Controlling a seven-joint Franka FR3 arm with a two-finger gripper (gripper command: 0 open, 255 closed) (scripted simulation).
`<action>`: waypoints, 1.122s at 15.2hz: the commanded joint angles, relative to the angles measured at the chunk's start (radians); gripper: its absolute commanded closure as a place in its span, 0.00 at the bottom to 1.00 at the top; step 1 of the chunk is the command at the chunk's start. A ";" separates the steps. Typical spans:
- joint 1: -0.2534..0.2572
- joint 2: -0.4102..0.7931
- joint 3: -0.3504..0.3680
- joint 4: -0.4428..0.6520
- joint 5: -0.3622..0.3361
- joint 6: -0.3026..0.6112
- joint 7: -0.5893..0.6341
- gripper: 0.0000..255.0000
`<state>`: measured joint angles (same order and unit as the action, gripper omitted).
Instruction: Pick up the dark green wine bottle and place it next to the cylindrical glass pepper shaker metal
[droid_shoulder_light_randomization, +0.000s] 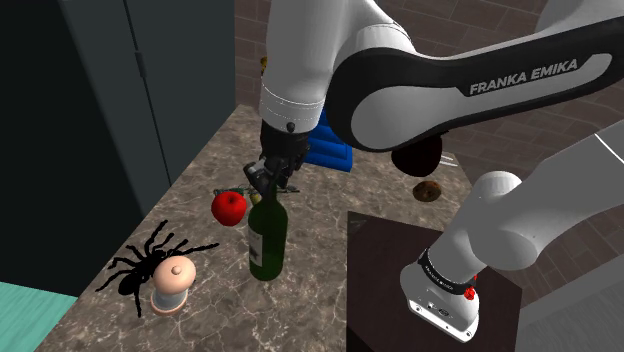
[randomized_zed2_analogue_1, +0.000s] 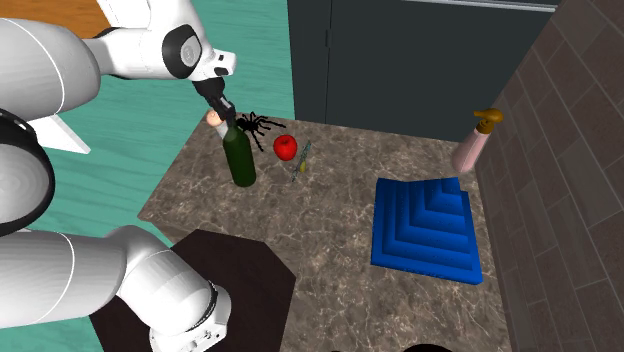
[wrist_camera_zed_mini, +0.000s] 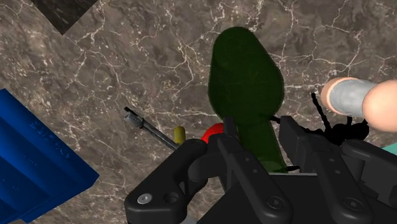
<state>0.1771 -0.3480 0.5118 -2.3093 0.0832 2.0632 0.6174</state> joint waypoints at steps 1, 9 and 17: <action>0.000 0.000 0.000 0.000 0.000 0.000 0.000 1.00; 0.003 -0.023 -0.009 0.049 0.006 -0.070 -0.006 0.00; 0.005 -0.038 -0.017 0.097 0.009 -0.131 -0.010 0.00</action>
<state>0.1817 -0.3858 0.4949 -2.2127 0.0921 1.9322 0.6077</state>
